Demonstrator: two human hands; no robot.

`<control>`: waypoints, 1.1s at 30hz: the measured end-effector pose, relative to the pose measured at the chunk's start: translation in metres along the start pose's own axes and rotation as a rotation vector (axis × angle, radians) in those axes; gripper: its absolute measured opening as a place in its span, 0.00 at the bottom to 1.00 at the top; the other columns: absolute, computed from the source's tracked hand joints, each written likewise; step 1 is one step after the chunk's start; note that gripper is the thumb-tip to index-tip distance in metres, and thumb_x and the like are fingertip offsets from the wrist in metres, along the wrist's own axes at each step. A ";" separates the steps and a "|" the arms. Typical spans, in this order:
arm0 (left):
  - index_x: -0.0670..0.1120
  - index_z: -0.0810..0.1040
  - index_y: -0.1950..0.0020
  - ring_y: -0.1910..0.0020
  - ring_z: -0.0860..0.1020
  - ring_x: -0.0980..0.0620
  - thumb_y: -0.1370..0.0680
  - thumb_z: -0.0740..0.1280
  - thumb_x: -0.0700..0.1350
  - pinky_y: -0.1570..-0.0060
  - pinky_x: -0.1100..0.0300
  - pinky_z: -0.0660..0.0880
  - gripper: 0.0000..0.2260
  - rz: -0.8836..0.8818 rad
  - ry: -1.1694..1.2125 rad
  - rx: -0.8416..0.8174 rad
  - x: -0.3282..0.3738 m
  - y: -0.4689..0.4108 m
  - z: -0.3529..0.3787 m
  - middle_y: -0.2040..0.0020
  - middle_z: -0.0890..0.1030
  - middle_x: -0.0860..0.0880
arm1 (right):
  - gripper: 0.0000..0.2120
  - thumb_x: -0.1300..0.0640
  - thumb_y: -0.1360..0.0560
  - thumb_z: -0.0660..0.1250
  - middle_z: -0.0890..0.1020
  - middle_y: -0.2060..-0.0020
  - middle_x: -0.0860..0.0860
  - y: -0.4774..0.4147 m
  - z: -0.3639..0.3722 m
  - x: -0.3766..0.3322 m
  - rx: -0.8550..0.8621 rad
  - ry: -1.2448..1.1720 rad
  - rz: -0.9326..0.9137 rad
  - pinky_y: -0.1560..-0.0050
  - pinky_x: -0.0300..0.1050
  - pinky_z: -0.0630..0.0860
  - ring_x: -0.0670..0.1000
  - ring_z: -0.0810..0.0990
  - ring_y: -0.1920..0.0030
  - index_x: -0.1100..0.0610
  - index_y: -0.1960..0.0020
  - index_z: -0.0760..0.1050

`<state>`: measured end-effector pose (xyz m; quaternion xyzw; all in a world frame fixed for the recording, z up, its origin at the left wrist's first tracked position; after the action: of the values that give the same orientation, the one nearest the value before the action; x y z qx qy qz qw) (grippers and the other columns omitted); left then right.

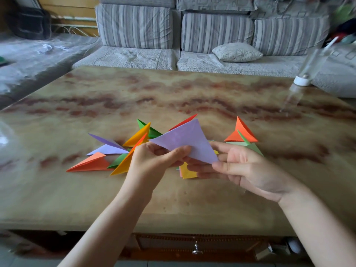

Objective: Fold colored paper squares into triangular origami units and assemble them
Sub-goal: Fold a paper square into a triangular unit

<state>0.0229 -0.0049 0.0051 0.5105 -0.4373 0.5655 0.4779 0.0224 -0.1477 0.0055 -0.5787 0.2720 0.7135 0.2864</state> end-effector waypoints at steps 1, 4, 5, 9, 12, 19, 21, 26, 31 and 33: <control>0.39 0.83 0.61 0.71 0.81 0.59 0.31 0.74 0.37 0.69 0.69 0.75 0.02 0.012 -0.024 -0.017 0.001 0.001 0.002 0.70 0.83 0.49 | 0.20 0.64 0.25 0.64 0.80 0.42 0.62 0.000 -0.005 -0.001 0.072 0.034 -0.002 0.40 0.46 0.75 0.59 0.79 0.41 0.60 0.33 0.71; 0.41 0.84 0.63 0.68 0.82 0.54 0.33 0.76 0.39 0.62 0.58 0.80 0.03 0.049 -0.142 -0.050 0.001 0.003 0.009 0.68 0.84 0.47 | 0.15 0.57 0.33 0.71 0.86 0.56 0.56 0.003 -0.022 -0.005 0.358 0.211 -0.029 0.54 0.42 0.80 0.52 0.84 0.56 0.59 0.47 0.79; 0.41 0.84 0.63 0.67 0.82 0.51 0.33 0.76 0.40 0.60 0.55 0.80 0.04 0.053 -0.165 -0.048 0.001 0.004 0.010 0.67 0.85 0.46 | 0.13 0.57 0.35 0.72 0.86 0.60 0.56 0.003 -0.023 -0.005 0.400 0.247 -0.029 0.57 0.43 0.80 0.52 0.85 0.60 0.60 0.51 0.81; 0.41 0.84 0.59 0.65 0.83 0.52 0.34 0.76 0.39 0.59 0.57 0.80 0.06 0.049 -0.120 -0.042 0.002 0.004 0.009 0.65 0.85 0.46 | 0.10 0.60 0.36 0.73 0.85 0.65 0.58 0.002 -0.020 -0.004 0.436 0.234 -0.025 0.66 0.42 0.80 0.55 0.85 0.65 0.62 0.56 0.81; 0.40 0.83 0.57 0.67 0.81 0.57 0.33 0.75 0.37 0.65 0.67 0.78 0.05 0.058 -0.020 0.006 0.008 0.003 -0.001 0.65 0.85 0.48 | 0.11 0.60 0.37 0.73 0.85 0.65 0.59 0.002 -0.021 -0.006 0.452 0.221 -0.029 0.66 0.41 0.79 0.55 0.85 0.65 0.62 0.56 0.80; 0.45 0.82 0.51 0.67 0.78 0.57 0.37 0.75 0.41 0.61 0.68 0.77 0.15 -0.001 0.149 0.070 0.004 -0.001 -0.014 0.71 0.79 0.54 | 0.10 0.60 0.35 0.72 0.85 0.65 0.60 0.002 -0.019 -0.005 0.460 0.218 -0.024 0.65 0.42 0.81 0.54 0.84 0.66 0.65 0.56 0.79; 0.46 0.81 0.50 0.65 0.77 0.55 0.40 0.75 0.44 0.54 0.64 0.77 0.18 -0.012 0.186 0.077 0.002 -0.002 -0.016 0.70 0.79 0.53 | 0.09 0.61 0.35 0.72 0.85 0.65 0.60 0.003 -0.019 -0.006 0.475 0.203 -0.025 0.66 0.41 0.80 0.54 0.84 0.67 0.65 0.56 0.79; 0.47 0.82 0.51 0.61 0.79 0.53 0.41 0.74 0.45 0.44 0.56 0.75 0.19 -0.019 0.243 0.122 0.002 -0.004 -0.022 0.64 0.83 0.50 | 0.10 0.61 0.35 0.72 0.85 0.65 0.61 0.005 -0.020 -0.008 0.491 0.200 -0.037 0.65 0.42 0.81 0.55 0.85 0.65 0.64 0.56 0.79; 0.48 0.82 0.49 0.59 0.81 0.54 0.38 0.74 0.45 0.44 0.56 0.75 0.17 0.005 0.254 0.135 0.002 -0.005 -0.023 0.59 0.85 0.49 | 0.08 0.62 0.34 0.72 0.85 0.65 0.60 0.006 -0.022 -0.008 0.504 0.193 -0.050 0.66 0.41 0.80 0.54 0.85 0.66 0.63 0.56 0.79; 0.46 0.81 0.46 0.59 0.82 0.56 0.33 0.73 0.42 0.49 0.62 0.78 0.16 0.014 0.322 0.140 0.002 -0.007 -0.025 0.59 0.85 0.50 | 0.07 0.63 0.33 0.72 0.85 0.65 0.60 0.006 -0.025 -0.007 0.530 0.181 -0.059 0.67 0.41 0.79 0.54 0.85 0.66 0.64 0.56 0.79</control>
<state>0.0259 0.0209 0.0049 0.4423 -0.3183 0.6724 0.5010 0.0361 -0.1709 0.0080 -0.5524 0.4567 0.5544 0.4230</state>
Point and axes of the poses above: each hand's wrist, its own y-axis away from the middle knuckle, its own z-axis out of the palm, x = y × z, the point moved 9 cm from there along -y, towards the middle knuckle
